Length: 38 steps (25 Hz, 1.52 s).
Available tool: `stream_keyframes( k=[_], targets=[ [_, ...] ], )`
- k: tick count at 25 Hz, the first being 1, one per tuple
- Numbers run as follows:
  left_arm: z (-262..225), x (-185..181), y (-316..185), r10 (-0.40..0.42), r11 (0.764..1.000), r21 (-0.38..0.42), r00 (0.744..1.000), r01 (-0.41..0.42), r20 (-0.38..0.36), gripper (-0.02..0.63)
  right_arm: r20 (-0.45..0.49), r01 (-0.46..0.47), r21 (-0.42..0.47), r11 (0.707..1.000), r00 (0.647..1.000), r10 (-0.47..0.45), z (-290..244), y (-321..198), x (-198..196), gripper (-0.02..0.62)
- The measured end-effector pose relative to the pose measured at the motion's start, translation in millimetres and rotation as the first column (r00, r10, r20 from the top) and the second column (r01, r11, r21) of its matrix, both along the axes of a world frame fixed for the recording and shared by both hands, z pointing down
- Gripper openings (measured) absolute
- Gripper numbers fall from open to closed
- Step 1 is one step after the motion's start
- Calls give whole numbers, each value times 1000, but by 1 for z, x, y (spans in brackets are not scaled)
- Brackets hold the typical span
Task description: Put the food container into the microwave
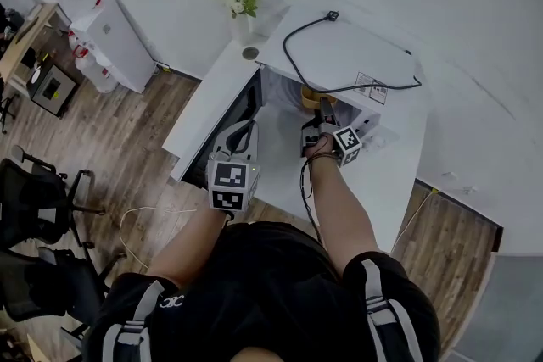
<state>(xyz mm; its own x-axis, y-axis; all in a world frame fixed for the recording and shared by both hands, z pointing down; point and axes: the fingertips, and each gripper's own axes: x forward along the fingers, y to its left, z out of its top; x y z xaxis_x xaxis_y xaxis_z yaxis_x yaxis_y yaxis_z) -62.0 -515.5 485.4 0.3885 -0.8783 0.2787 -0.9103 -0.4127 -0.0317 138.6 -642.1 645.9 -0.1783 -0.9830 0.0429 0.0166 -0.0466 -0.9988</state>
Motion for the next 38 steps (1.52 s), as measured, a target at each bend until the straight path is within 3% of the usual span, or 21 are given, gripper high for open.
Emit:
stream_keyframes(
  k=[9, 15, 18, 21, 24, 28, 30, 32, 34, 38],
  targets=[
    [3, -11, -13, 8, 1000, -6, 1000, -8, 27, 8, -8, -19, -117, 993, 1000, 18, 22, -17, -5, 216],
    [11, -11, -16, 21, 1000, -17, 1000, -21, 22, 8, -44, -18, -147, 989, 999, 12, 24, -20, -3, 216],
    [11, -8, -18, 29, 999, -20, 999, -29, 17, 8, -120, 16, -174, 985, 992, -37, 21, -20, -3, 219],
    [13, -1, -19, 44, 999, -23, 999, -44, 9, 8, -250, 76, -206, 976, 960, -127, 19, -20, -4, 282],
    [14, 5, -19, 58, 998, -25, 998, -57, 3, 8, -428, 176, -238, 955, 864, -266, 17, -16, -12, 328],
    [13, 14, -19, 75, 997, -21, 997, -75, -4, 8, -637, 310, -307, 900, 636, -437, 18, -6, -28, 338],
    [13, 18, -19, 81, 996, -22, 997, -82, -6, 8, -707, 352, -354, 866, 506, -494, 21, 1, -34, 275],
    [14, 21, -18, 87, 996, -25, 996, -87, -6, 8, -757, 367, -389, 845, 396, -520, 23, 7, -36, 159],
    [16, 23, -17, 92, 995, -28, 996, -93, -6, 8, -782, 374, -403, 835, 334, -527, 23, 11, -38, 96],
    [17, 27, -13, 100, 994, -29, 995, -101, -8, 8, -814, 379, -383, 842, 293, -502, 15, 19, -40, 15]
  ],
)
